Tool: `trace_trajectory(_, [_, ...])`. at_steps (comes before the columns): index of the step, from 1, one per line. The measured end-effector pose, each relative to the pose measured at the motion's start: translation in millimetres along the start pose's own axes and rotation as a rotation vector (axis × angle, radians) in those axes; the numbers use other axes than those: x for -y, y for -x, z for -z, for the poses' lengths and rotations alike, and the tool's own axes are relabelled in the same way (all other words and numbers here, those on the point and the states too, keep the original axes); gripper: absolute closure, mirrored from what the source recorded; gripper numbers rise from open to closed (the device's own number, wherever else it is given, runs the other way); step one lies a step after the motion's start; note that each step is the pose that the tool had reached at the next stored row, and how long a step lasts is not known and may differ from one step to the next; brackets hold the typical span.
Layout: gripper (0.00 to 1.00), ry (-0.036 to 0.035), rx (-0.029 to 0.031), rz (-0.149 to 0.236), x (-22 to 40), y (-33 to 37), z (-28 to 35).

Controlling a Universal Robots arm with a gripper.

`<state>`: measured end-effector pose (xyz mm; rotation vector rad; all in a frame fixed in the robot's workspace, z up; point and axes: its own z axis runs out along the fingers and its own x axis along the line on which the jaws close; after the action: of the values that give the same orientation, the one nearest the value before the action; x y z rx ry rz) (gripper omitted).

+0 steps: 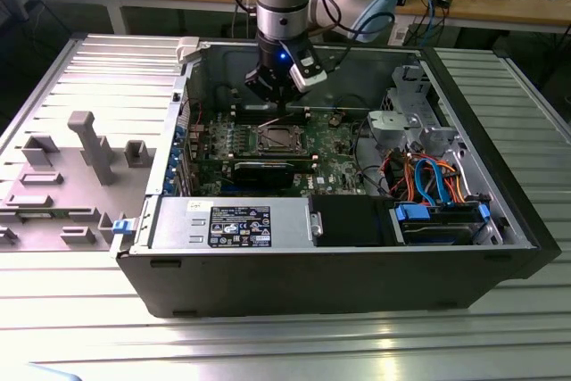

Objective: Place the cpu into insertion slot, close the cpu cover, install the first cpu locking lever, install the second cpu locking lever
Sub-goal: 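Install the first cpu locking lever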

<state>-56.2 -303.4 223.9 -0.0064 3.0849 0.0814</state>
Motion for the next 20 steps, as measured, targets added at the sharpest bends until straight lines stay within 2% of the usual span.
trace_trajectory(8, [0.89, -0.0001, -0.0001, 0.0, 0.1, 5.7, -5.2])
trace_trajectory(20, [0.89, 0.0, 0.0, 0.0, 0.6, 9.7, -14.1])
